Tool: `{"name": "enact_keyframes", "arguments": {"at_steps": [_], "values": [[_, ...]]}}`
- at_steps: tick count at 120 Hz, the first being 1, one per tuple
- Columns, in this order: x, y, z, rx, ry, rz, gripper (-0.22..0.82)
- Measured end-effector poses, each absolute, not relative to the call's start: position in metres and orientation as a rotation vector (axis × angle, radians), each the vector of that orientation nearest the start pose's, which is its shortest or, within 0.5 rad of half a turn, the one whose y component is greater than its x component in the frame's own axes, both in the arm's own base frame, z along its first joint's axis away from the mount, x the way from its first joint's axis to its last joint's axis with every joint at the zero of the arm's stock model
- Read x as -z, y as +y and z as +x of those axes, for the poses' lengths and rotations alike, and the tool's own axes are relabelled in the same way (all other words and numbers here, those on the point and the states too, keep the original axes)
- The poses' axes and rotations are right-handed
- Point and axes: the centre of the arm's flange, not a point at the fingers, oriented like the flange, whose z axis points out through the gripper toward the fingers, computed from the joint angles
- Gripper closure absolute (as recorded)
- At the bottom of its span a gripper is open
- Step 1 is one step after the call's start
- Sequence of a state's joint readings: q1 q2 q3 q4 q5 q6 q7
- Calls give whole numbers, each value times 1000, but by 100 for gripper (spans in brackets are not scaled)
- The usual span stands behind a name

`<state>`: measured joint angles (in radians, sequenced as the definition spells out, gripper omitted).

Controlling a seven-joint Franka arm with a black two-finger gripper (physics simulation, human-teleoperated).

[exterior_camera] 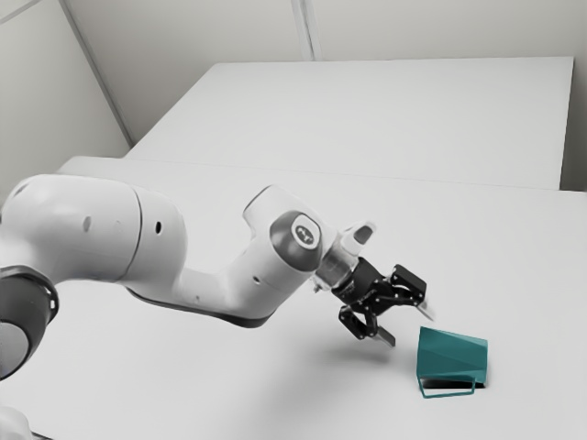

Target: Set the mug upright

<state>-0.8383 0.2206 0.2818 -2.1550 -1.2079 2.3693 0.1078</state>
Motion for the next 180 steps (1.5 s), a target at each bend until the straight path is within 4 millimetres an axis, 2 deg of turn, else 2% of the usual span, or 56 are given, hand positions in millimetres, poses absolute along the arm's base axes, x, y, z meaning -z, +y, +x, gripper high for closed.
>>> {"name": "enact_keyframes", "arguments": {"at_steps": [9, 27, 51, 58, 79, 96, 112, 142, 167, 180], "values": [[-305, -321, 480, 176, 261, 2375, 0], [-299, -328, 481, 181, 260, 2375, 0], [-289, -350, 481, 194, 237, 2375, 9], [-288, -356, 482, 194, 229, 2372, 15], [-290, -366, 483, 190, 211, 2366, 45], [-294, -368, 485, 182, 204, 2368, 58], [-299, -373, 485, 173, 191, 2364, 62], [-317, -388, 488, 143, 136, 2354, 76], [-327, -396, 484, 130, 97, 2358, 78], [-338, -393, 484, 113, 69, 2376, 78]]}}
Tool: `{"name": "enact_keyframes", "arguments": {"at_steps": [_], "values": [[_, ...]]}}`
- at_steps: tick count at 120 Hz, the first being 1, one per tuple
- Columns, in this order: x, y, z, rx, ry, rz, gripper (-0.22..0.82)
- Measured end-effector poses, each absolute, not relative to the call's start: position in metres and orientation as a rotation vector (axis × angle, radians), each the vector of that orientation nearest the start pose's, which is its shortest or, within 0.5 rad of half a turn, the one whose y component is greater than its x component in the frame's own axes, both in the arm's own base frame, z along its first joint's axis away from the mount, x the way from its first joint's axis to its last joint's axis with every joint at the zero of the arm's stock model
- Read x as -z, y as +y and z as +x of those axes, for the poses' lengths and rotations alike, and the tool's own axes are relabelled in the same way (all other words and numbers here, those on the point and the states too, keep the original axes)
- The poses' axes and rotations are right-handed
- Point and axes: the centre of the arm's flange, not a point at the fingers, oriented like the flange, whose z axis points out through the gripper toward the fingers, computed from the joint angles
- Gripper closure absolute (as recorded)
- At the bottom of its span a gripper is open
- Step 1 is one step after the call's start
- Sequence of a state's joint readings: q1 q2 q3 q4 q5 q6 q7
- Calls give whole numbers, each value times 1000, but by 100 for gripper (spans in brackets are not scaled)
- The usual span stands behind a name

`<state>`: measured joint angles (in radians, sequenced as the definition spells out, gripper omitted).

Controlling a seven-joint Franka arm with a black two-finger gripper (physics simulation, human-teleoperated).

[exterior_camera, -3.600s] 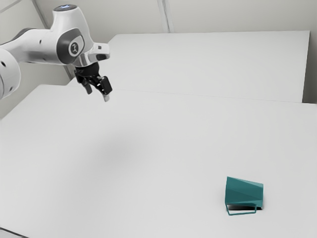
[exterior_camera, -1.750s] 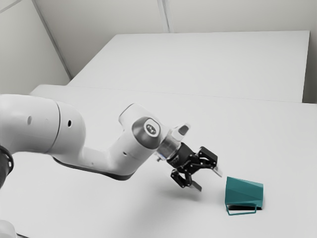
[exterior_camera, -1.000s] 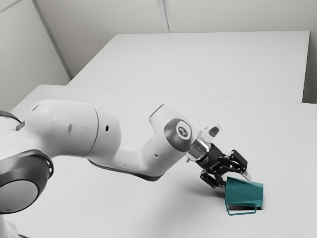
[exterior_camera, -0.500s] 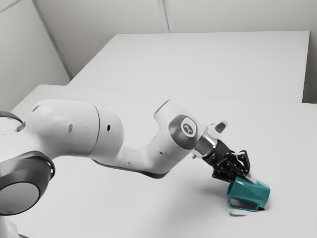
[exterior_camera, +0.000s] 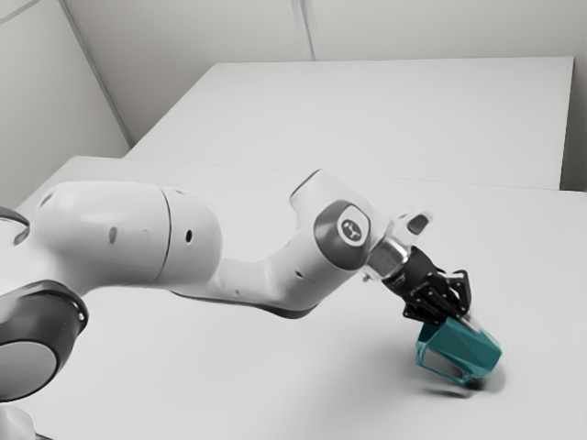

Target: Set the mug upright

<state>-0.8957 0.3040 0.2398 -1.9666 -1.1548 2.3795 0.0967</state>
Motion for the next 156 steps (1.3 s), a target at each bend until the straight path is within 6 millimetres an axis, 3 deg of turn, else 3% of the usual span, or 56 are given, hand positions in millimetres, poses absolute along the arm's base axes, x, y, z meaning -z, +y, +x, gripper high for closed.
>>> {"name": "enact_keyframes", "arguments": {"at_steps": [24, 97, 131, 156], "values": [[-358, -366, 496, 51, 8, 2457, 78], [-387, -195, 539, -70, -101, 2874, 78], [-385, -141, 553, -45, -193, 3096, 78], [-380, -116, 568, -46, -219, 3197, 78]]}}
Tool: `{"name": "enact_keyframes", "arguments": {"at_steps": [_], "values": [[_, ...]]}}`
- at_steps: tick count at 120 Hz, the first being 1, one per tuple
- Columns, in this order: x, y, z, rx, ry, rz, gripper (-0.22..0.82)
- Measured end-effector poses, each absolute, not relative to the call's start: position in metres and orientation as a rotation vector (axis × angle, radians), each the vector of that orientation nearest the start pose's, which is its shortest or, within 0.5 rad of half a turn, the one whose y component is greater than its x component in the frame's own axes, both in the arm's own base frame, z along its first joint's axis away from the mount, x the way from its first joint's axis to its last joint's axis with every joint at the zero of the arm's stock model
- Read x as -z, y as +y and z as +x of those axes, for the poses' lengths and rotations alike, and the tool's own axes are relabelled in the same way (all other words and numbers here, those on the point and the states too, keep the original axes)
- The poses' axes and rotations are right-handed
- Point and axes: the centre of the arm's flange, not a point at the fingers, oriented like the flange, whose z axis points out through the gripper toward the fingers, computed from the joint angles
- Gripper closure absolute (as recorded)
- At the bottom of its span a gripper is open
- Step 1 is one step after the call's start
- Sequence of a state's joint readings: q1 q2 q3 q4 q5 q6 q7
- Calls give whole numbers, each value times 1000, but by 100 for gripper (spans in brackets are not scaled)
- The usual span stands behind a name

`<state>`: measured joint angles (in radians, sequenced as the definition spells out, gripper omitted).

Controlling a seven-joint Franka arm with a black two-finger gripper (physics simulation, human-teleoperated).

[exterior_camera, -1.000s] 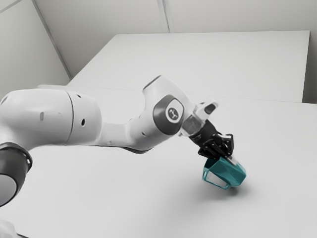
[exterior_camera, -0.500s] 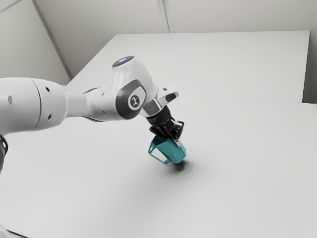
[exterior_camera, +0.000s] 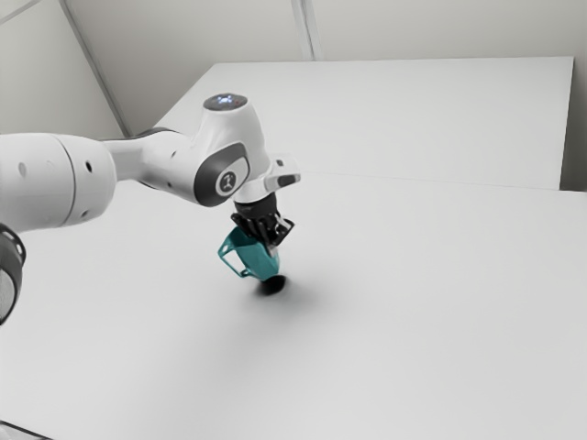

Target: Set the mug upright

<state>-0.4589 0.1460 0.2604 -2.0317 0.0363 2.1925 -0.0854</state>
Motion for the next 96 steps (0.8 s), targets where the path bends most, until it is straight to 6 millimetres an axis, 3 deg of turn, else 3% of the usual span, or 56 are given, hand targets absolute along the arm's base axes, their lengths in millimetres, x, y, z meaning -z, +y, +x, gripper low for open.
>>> {"name": "enact_keyframes", "arguments": {"at_steps": [28, 56, 79, 96], "values": [[-345, -100, 573, -35, 194, -3015, 78], [-336, -96, 575, -49, 172, -3013, 78], [-337, -96, 574, -45, 173, -3020, 38], [-349, -96, 574, -19, 181, -3025, 19]]}}
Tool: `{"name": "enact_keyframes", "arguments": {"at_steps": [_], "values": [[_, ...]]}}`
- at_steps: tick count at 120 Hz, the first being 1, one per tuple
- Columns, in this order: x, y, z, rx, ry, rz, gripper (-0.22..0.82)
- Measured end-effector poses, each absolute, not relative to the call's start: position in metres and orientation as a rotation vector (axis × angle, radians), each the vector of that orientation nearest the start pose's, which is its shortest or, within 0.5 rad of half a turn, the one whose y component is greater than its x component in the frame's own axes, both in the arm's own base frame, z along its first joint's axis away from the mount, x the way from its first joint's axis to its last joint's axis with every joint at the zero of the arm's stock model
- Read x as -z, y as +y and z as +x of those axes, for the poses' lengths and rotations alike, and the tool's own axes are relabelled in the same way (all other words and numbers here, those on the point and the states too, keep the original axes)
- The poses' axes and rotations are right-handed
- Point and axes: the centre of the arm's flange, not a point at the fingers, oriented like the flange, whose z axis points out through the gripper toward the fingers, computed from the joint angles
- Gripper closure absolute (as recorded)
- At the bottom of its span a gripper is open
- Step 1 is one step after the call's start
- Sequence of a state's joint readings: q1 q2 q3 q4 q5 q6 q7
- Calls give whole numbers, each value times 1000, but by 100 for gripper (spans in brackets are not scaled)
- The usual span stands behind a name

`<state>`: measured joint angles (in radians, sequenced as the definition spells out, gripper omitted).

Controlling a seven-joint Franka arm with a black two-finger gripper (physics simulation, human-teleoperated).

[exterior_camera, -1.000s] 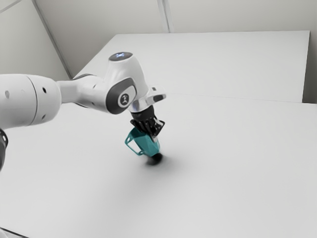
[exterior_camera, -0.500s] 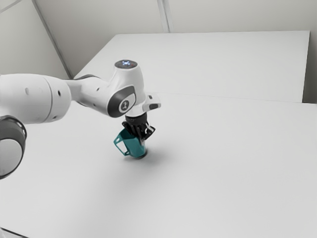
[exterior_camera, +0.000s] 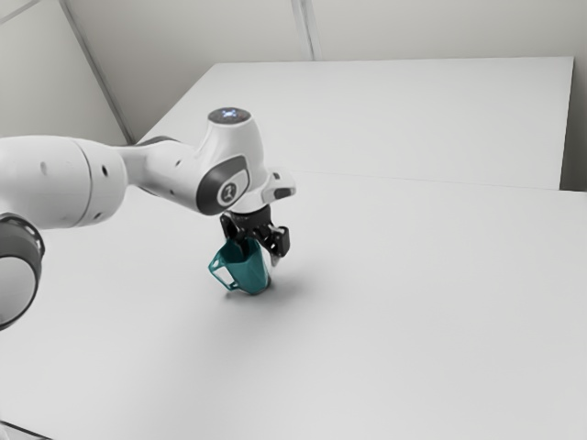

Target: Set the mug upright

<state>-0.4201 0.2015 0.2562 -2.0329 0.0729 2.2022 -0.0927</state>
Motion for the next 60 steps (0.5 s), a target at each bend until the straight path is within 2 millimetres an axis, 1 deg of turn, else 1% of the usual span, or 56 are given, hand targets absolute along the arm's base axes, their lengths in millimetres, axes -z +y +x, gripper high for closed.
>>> {"name": "enact_keyframes", "arguments": {"at_steps": [7, 16, 36, 44, 50, 60], "values": [[-358, -97, 573, 2, 185, -3029, 15], [-376, -98, 571, 39, 190, -3038, 10], [-416, -95, 565, 114, 192, -3054, 5], [-439, -91, 563, 154, 195, -3046, 3], [-462, -87, 566, 190, 199, -3028, 3], [-492, -80, 568, 214, 197, -3001, 2]]}}
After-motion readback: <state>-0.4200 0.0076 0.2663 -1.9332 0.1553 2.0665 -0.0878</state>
